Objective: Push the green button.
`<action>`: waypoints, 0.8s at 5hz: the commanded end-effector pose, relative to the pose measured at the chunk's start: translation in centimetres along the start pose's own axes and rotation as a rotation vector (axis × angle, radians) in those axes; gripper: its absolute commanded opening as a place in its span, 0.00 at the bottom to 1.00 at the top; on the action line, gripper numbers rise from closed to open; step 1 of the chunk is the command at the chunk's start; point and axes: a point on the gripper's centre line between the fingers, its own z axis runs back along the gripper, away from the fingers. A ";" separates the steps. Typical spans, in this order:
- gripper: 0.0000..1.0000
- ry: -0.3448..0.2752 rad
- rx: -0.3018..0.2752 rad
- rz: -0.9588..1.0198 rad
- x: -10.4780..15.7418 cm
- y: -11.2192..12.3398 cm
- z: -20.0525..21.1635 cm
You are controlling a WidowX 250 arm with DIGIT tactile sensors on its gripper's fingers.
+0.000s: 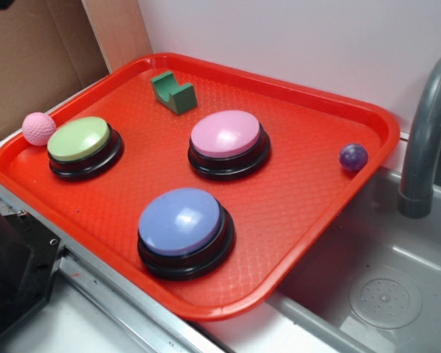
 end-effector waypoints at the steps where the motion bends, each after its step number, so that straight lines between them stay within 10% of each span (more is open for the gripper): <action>1: 1.00 0.000 0.000 0.000 0.0 0.0 0.0; 2: 1.00 0.077 -0.024 0.047 -0.1 5.2 -4.8; 4: 1.00 0.081 0.047 -0.071 2.4 7.3 -11.3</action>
